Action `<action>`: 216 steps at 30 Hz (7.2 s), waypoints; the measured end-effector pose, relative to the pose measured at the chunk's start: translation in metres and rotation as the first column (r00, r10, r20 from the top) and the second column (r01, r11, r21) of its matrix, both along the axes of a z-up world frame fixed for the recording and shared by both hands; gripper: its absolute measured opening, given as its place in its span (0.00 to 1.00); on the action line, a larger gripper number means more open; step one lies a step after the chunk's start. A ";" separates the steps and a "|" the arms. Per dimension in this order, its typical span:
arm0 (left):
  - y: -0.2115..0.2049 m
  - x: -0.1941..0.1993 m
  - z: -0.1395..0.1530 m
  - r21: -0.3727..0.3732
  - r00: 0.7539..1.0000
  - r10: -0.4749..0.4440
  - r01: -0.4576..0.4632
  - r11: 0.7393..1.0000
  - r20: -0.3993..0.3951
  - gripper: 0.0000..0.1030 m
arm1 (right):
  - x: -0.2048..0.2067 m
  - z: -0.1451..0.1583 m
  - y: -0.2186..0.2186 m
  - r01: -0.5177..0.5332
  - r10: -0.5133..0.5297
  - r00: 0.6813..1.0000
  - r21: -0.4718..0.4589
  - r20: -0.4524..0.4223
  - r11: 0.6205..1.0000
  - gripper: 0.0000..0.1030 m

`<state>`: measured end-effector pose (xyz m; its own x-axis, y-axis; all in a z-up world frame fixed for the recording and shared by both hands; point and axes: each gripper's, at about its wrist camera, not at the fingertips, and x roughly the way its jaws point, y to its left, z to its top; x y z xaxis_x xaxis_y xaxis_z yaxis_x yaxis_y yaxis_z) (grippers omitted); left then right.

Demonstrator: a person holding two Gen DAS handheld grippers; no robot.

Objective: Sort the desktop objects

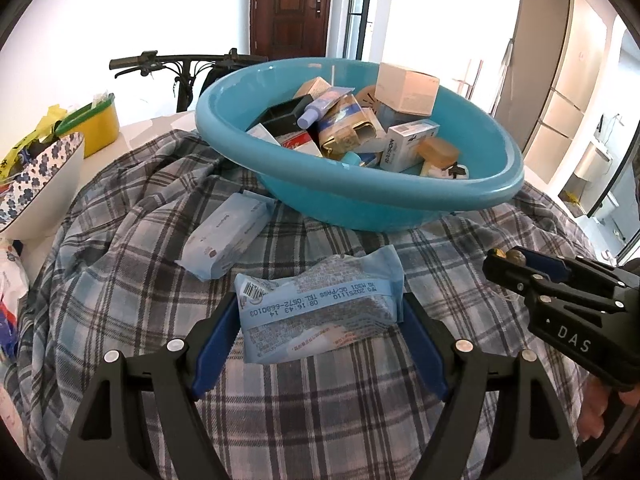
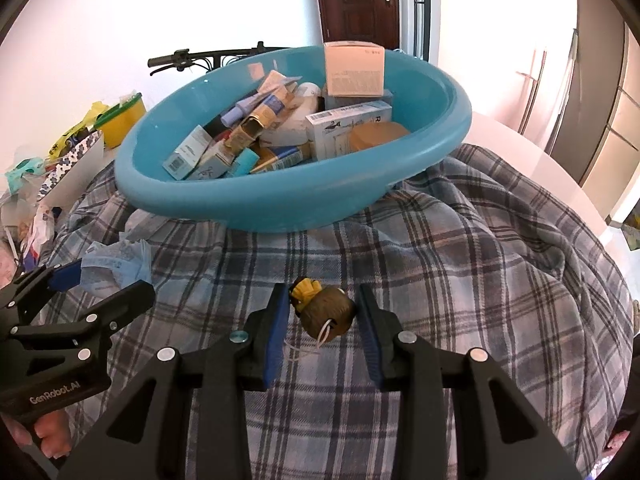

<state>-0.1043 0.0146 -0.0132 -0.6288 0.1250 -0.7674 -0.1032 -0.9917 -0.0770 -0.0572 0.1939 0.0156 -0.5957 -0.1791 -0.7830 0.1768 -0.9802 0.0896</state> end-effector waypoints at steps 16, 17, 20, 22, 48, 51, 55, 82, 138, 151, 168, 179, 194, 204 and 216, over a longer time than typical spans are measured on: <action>0.005 0.036 0.026 0.002 0.998 -0.010 0.010 1.000 -0.062 0.78 | 0.034 0.033 -0.009 -0.025 0.026 0.997 0.014 -0.074 1.000 0.32; 0.004 0.038 0.027 0.004 0.998 -0.009 0.010 1.000 -0.065 0.78 | 0.036 0.034 -0.010 -0.027 0.028 0.997 0.015 -0.078 1.000 0.32; 0.003 0.043 0.031 0.007 0.997 -0.003 0.004 1.000 -0.076 0.78 | 0.041 0.038 -0.012 -0.032 0.033 0.996 0.015 -0.088 0.999 0.32; 0.001 0.045 0.035 0.009 0.996 0.000 0.001 1.000 -0.085 0.78 | 0.043 0.040 -0.014 -0.035 0.036 0.995 0.015 -0.095 0.999 0.32; -0.004 0.032 0.127 0.012 0.957 0.003 0.000 1.000 -0.291 0.78 | 0.036 0.127 -0.020 -0.051 0.056 0.953 0.027 -0.299 0.998 0.32; -0.004 0.028 0.138 0.024 0.951 0.006 0.001 1.000 -0.309 0.78 | 0.034 0.139 -0.019 -0.049 0.056 0.944 0.028 -0.326 0.998 0.32; -0.002 0.024 0.152 0.036 0.941 0.007 0.006 0.999 -0.338 0.78 | 0.031 0.154 -0.018 -0.043 0.051 0.932 0.029 -0.358 0.999 0.32; -0.003 -0.024 0.241 0.064 0.864 0.002 0.035 0.997 -0.504 0.78 | -0.010 0.244 -0.013 -0.049 0.034 0.827 -0.012 -0.562 0.999 0.32; -0.014 -0.079 0.232 0.046 0.736 0.018 0.019 0.999 -0.677 0.78 | -0.079 0.227 -0.003 -0.077 -0.039 0.765 -0.152 -0.643 0.985 0.32; -0.018 -0.124 0.210 0.056 0.808 0.035 -0.003 0.998 -0.588 0.78 | -0.116 0.205 -0.009 -0.053 -0.032 0.828 -0.136 -0.560 0.989 0.32; -0.018 -0.189 0.163 0.060 0.904 0.047 -0.024 0.998 -0.425 0.78 | -0.162 0.164 -0.019 -0.033 -0.010 0.905 -0.095 -0.424 0.995 0.32; -0.021 -0.225 0.127 0.068 0.952 0.059 -0.041 0.997 -0.299 0.78 | -0.187 0.136 -0.025 -0.021 -0.001 0.942 -0.062 -0.335 0.998 0.32; -0.025 -0.256 0.087 0.012 0.984 0.057 -0.056 0.998 -0.170 0.78 | -0.208 0.105 -0.033 -0.030 0.025 0.972 -0.016 -0.232 0.999 0.32; -0.027 -0.273 0.062 -0.014 0.995 0.078 -0.079 0.997 -0.062 0.78 | -0.219 0.090 -0.032 -0.031 0.030 0.984 0.001 -0.176 1.000 0.32; -0.030 -0.284 0.042 0.020 0.997 0.076 -0.076 0.997 0.035 0.78 | -0.226 0.076 -0.034 -0.059 0.058 0.992 -0.006 -0.114 0.998 0.32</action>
